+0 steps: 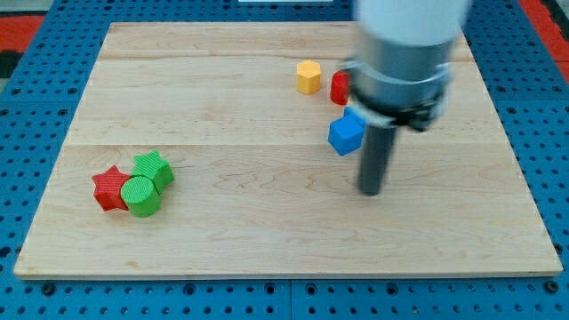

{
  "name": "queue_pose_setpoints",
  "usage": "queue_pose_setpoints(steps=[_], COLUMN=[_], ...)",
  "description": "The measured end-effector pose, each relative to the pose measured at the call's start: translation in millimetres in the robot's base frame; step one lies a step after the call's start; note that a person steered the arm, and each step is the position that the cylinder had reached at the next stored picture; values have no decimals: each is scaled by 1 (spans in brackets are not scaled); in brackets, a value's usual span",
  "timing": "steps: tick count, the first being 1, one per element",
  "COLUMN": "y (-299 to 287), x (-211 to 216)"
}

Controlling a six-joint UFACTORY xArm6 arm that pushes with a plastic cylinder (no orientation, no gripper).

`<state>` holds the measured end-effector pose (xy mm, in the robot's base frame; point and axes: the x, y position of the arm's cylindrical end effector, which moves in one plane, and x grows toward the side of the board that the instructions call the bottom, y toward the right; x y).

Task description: Move red circle closer to red star

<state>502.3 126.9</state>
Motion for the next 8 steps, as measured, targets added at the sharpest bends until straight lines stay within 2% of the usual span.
queue_pose_setpoints(steps=[1,3,6,8], y=[30,39,57,73], x=[1,5,39,16])
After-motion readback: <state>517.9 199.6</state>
